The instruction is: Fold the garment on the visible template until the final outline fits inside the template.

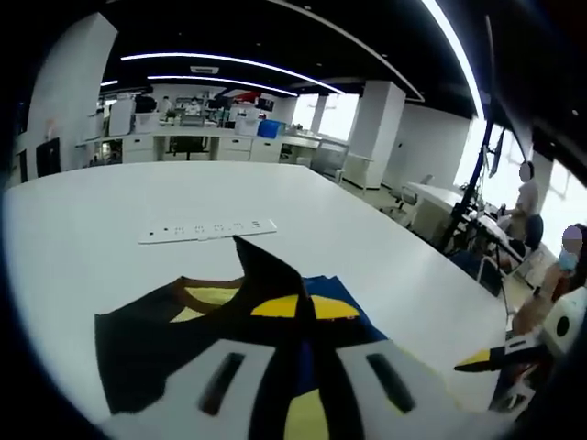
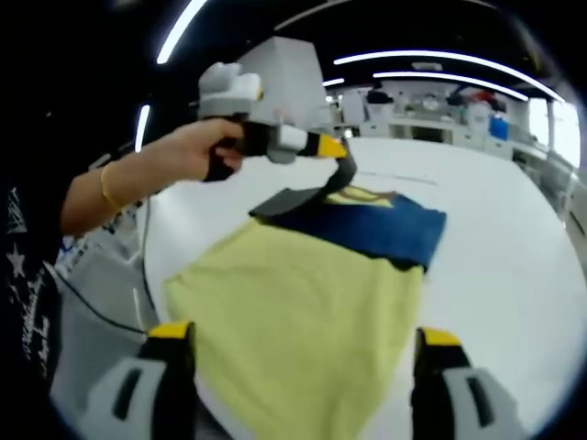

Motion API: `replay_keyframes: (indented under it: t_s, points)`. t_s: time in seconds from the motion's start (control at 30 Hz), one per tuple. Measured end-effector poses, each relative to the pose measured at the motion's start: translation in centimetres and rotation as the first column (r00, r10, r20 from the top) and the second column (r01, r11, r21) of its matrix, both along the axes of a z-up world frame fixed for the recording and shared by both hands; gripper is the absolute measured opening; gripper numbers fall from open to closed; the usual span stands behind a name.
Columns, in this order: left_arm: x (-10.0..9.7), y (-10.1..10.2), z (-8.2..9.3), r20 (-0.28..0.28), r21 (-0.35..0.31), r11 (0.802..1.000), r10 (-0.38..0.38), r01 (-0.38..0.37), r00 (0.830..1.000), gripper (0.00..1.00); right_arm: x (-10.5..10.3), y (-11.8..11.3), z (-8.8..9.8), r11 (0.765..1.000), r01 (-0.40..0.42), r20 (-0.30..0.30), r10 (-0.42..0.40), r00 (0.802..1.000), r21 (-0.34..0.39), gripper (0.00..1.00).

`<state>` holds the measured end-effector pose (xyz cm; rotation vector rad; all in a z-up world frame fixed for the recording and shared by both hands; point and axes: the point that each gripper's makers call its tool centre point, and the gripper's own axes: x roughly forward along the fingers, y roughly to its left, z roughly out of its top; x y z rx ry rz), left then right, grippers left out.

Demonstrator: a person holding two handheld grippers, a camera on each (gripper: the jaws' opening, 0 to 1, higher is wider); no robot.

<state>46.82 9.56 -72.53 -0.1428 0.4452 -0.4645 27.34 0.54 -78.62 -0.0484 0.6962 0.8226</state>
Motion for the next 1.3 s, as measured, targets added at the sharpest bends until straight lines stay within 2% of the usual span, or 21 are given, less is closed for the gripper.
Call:
replay_keyframes:
  t_s: [0.3, 0.6, 0.73, 0.9, 1.0, 1.07, 1.2, 1.3]
  points:
    - [-0.3, -2.8, -1.0, -0.012, -0.006, 0.998, -0.057, 0.057, 0.998, 0.00, 0.1, -0.2, -0.3, 1.000, 0.012, -0.003, -0.012, 1.000, -0.005, 0.99]
    - [-1.1, -5.0, -2.8, -0.020, 0.025, 0.993, -0.117, 0.117, 0.993, 0.00, 0.2, -0.2, -0.3, 1.000, 0.016, -0.002, -0.016, 1.000, 0.000, 0.99]
    - [-1.1, -5.7, -4.1, -0.043, 0.049, 0.990, -0.133, 0.135, 0.990, 0.00, 0.2, -0.1, -0.4, 1.000, 0.019, -0.005, -0.019, 1.000, 0.001, 0.99]
    - [-1.9, -7.0, -5.9, -0.074, 0.071, 0.977, -0.194, 0.199, 0.978, 0.02, 0.1, -0.1, -0.6, 1.000, 0.023, -0.010, -0.023, 1.000, 0.004, 0.99]
    - [-2.6, -7.5, -6.1, -0.059, 0.083, 0.969, -0.227, 0.232, 0.972, 0.10, 0.0, -0.2, -0.7, 1.000, 0.021, -0.014, -0.021, 1.000, -0.002, 0.99]
    - [-2.7, -7.2, -6.3, -0.049, 0.140, 0.960, -0.239, 0.243, 0.970, 0.17, -0.1, -0.4, -0.8, 1.000, 0.018, -0.015, -0.018, 1.000, -0.001, 0.99]
    - [-3.2, -7.3, -5.9, -0.041, 0.125, 0.957, -0.259, 0.262, 0.965, 0.31, -0.3, -0.3, -0.7, 1.000, 0.006, -0.028, -0.006, 1.000, 0.019, 0.99]
    - [-3.7, -6.8, -4.9, -0.013, 0.141, 0.947, -0.289, 0.288, 0.957, 0.44, -0.5, -0.3, -0.7, 1.000, -0.023, -0.035, 0.024, 0.999, 0.014, 0.99]
